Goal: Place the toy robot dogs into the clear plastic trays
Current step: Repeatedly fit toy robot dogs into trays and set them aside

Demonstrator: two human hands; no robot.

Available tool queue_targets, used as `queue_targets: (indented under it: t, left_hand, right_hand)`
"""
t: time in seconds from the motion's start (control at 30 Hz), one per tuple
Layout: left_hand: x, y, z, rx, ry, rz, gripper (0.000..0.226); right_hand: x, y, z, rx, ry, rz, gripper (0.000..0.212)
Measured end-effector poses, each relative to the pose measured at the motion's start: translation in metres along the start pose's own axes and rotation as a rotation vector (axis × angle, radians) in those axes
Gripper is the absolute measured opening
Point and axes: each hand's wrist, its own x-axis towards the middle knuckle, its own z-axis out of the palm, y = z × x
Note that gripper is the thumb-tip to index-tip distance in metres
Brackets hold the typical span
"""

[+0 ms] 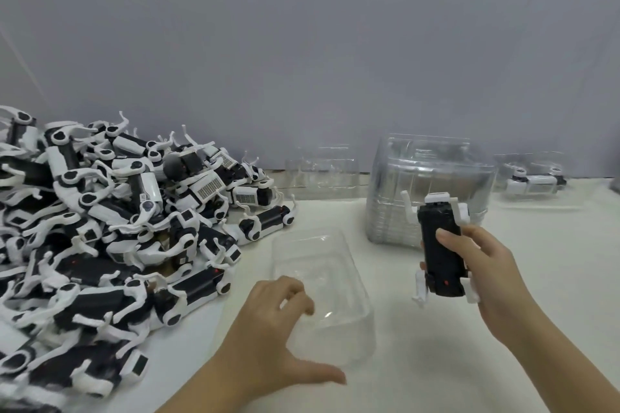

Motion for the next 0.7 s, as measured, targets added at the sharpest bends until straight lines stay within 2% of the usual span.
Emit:
queue_targets:
  t: [0.1,0.17,0.23,0.3,0.43,0.53,0.6,0.7]
  left_hand:
    - [-0.005,0.006,-0.004,-0.168,0.101,-0.003,0.061]
    - [-0.009,-0.008,-0.011,-0.186,0.146,0.030,0.048]
    - [-0.011,-0.028,-0.017,-0.162,0.049,-0.052,0.055]
    - [-0.012,-0.041,-0.014,-0.092,-0.063,-0.116,0.056]
    - [0.001,-0.038,0.011,0.090,0.051,0.023,0.033]
    - [0.012,-0.018,0.029,0.126,0.144,0.110,0.030]
    - [0.012,-0.012,0.034,0.102,0.172,0.058,0.036]
    - [0.012,-0.018,0.030,-0.136,0.207,-0.248,0.055]
  right_hand:
    - [0.000,-0.001,0.001,-0.015,-0.014,0.005,0.027]
    - [-0.002,-0.003,0.002,-0.020,-0.038,-0.002,0.033]
    - [-0.003,-0.007,0.004,-0.035,-0.077,-0.024,0.038]
    - [0.000,-0.012,0.008,-0.067,-0.106,-0.058,0.034]
    - [0.013,-0.024,0.029,-0.170,-0.169,-0.167,0.047]
    - [0.023,-0.029,0.050,-0.321,-0.288,-0.251,0.049]
    - [0.031,-0.030,0.062,-0.465,-0.397,-0.295,0.042]
    - [0.044,-0.030,0.073,-0.631,-0.487,-0.336,0.038]
